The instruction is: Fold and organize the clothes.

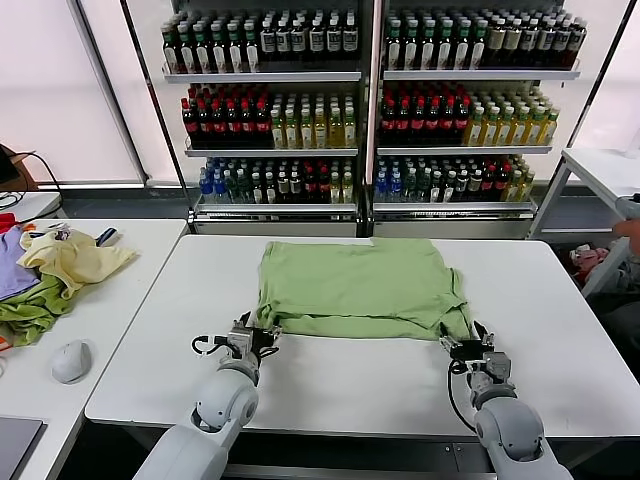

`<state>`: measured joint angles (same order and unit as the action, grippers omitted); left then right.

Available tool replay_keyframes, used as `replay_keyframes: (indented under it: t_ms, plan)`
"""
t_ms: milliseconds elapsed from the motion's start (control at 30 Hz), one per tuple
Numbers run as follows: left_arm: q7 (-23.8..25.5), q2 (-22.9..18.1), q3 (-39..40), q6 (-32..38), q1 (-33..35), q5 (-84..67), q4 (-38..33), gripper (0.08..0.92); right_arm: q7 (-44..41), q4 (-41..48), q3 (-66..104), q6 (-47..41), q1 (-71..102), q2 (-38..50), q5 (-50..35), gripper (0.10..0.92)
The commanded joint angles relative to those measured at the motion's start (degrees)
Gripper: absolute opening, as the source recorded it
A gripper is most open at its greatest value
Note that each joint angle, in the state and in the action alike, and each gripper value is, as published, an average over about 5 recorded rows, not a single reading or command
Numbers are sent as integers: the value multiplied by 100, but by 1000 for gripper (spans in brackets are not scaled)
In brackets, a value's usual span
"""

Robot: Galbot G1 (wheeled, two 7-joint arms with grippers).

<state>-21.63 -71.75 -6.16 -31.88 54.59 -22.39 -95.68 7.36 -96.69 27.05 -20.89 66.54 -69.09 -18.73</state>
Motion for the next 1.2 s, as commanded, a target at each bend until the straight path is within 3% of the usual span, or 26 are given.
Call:
replay_keyframes:
  t_ms: [33,400,500,833,1200]
  plan:
    - [-14,-71,56,-73,-119,-69,192,454,54,152,-42,-127,-35,-6,-316,561]
    - [73,48,25,-84,-19,-88,74,144,-73,76,-19,97,40,62,-225,245]
    - [84,93,-12,-63,152,-91,-228,105,-115,-123,7,123,160,114,-221,186]
    - [127,301,-299,-43,1296,-137,-1679,101,-252,-1261,474,151,1279,263,-98,162]
    - [154,607,-779,-70,3105,-31,-3105,101,-373,-2692,1038,254,3014,-33,459,162]
